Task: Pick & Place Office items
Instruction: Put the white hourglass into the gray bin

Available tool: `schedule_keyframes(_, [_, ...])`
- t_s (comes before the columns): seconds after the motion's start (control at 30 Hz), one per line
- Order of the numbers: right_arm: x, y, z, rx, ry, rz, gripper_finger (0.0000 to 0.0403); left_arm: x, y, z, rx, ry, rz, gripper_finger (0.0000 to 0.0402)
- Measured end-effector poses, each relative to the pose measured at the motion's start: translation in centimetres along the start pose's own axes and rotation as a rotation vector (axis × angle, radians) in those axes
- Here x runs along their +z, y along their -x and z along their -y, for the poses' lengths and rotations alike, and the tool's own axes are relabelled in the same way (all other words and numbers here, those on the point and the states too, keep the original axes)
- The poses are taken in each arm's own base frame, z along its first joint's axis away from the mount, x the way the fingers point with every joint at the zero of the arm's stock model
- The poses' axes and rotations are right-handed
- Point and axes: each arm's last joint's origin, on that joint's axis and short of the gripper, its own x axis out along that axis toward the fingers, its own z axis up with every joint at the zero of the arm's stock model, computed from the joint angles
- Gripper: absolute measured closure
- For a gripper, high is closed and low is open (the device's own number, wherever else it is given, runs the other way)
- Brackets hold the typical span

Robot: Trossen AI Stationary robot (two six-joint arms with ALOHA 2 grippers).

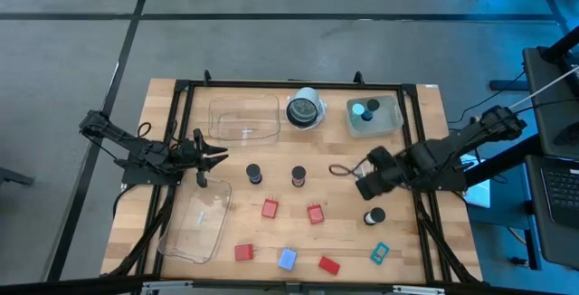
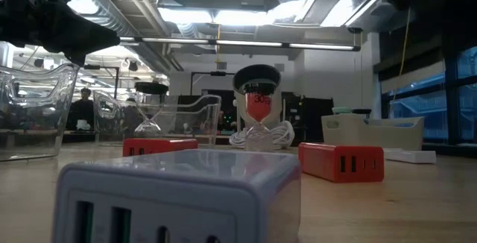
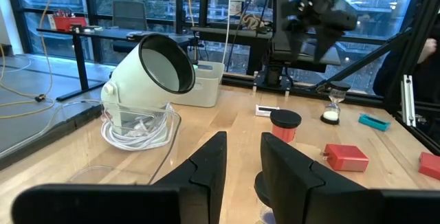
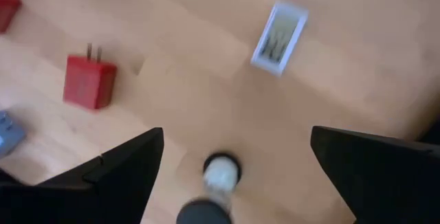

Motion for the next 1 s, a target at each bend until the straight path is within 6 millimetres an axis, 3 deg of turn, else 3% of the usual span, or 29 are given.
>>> schedule_keyframes(0.23, [-3.2, -1.7, -0.6, 0.053, -0.079, -0.055, 0.0035, 0.0, 0.0, 0.0, 0.0, 0.0, 0.0, 0.0315])
schedule_keyframes(0.53, [-6.6, -4.4, -2.3, -0.012, -0.102, -0.126, 0.0035, 0.0, 0.0, 0.0, 0.0, -0.001, 0.0, 0.0315])
schedule_keyframes(0.8, [-7.9, -6.4, -3.3, -0.05, -0.072, -0.159, 0.0038, 0.0, 0.0, 0.0, 0.0, 0.0, 0.0, 0.0315])
schedule_keyframes(1.0, [-8.2, -6.8, -3.3, -0.078, -0.066, -0.194, 0.0074, 0.0, 0.0, 0.0, 0.0, 0.0, 0.0, 0.0315])
